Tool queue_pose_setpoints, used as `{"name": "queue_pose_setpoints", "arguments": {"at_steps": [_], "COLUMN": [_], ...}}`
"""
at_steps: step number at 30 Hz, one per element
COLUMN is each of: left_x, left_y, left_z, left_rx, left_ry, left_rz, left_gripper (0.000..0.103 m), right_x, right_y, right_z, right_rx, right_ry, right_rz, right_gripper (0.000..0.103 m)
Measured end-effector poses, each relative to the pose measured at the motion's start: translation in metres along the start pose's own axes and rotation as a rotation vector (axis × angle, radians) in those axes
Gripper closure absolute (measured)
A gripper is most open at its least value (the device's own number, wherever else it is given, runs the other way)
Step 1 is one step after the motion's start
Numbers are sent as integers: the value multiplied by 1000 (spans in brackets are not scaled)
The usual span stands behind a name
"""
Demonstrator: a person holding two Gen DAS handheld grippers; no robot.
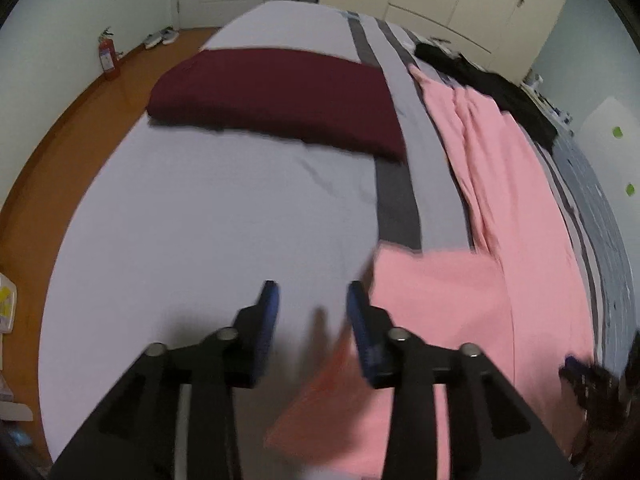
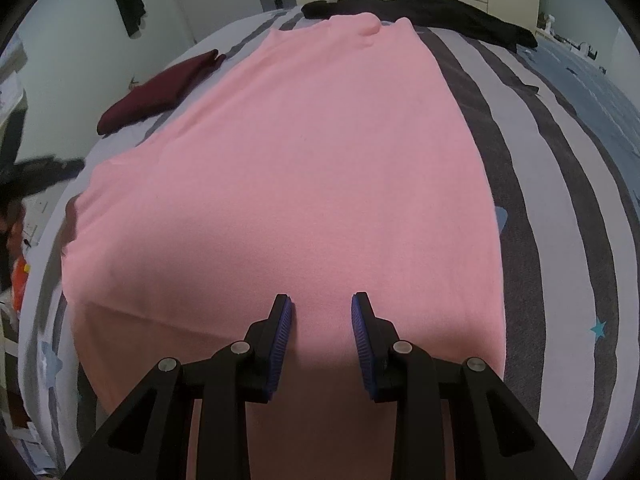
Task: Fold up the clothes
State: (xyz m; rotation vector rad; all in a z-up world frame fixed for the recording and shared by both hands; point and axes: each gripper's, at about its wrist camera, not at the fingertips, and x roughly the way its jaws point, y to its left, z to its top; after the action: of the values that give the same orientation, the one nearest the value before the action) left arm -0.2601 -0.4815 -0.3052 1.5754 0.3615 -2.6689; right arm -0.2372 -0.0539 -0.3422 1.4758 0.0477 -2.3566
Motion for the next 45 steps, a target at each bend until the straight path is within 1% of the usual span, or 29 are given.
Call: {"name": "queue_pose_setpoints", "arguments": {"at_steps": [1, 4, 8, 10, 11, 12, 14, 16, 18, 19, 20, 22, 25, 28, 30, 36, 39, 42, 45], "left_x": [-3, -7, -7, 0, -1, -3, -7, -18, -25, -28, -30, -29, -14, 11, 30, 92, 121, 155, 189], "left_y": [1, 1, -6, -1, 3, 7, 7, 12, 15, 15, 9, -9, -40, -73, -98, -170, -200, -218, -234], "left_z": [-8, -31, -55, -67, -69, -68, -63, -53, -37, -27, -16, 11, 44, 83, 110, 171, 202, 232, 258], "left_rx": [1, -7, 15, 57, 60, 48, 59, 47, -2, -22, -15, 24, 70, 66, 88, 134, 154, 141, 166], "left_ry": [11, 30, 50, 74, 77, 67, 45, 9, -19, -33, -49, -82, -100, -109, -116, -93, -89, -71, -57], "left_rz": [-2, 1, 36, 123, 137, 136, 190, 233, 190, 161, 131, 68, 2, -89, -138, -198, -191, -193, -179], "left_gripper": [61, 59, 57, 57, 57, 57, 57, 57, 57, 57, 57, 57, 57, 57, 57, 57, 57, 57, 57], "right_x": [0, 0, 0, 0, 0, 0, 0, -2, -5, -6, -9, -12, -12, -1, 11, 50, 67, 90, 112], "right_y": [0, 1, 2, 2, 1, 1, 1, 2, 2, 1, -1, -7, -16, -30, -40, -83, -101, -118, -132], "right_z": [0, 1, 2, 3, 3, 4, 5, 10, 15, 18, 23, 35, 59, 88, 113, 202, 247, 286, 317], "right_rx": [-1, -3, -4, -1, -2, -4, -9, -6, -1, 7, 24, 63, 105, 103, 93, 66, 43, 51, 66], "right_ry": [2, 5, 10, 14, 17, 20, 30, 38, 44, 42, 33, 12, -23, -55, -80, -127, -148, -145, -146], "right_rz": [0, -4, -7, -4, -3, -3, -6, -29, -55, -67, -80, -103, -117, -124, -119, -96, -89, -80, -64], "right_gripper": [74, 74, 74, 74, 74, 74, 74, 74, 73, 69, 67, 66, 66, 66, 66, 66, 66, 66, 66]}}
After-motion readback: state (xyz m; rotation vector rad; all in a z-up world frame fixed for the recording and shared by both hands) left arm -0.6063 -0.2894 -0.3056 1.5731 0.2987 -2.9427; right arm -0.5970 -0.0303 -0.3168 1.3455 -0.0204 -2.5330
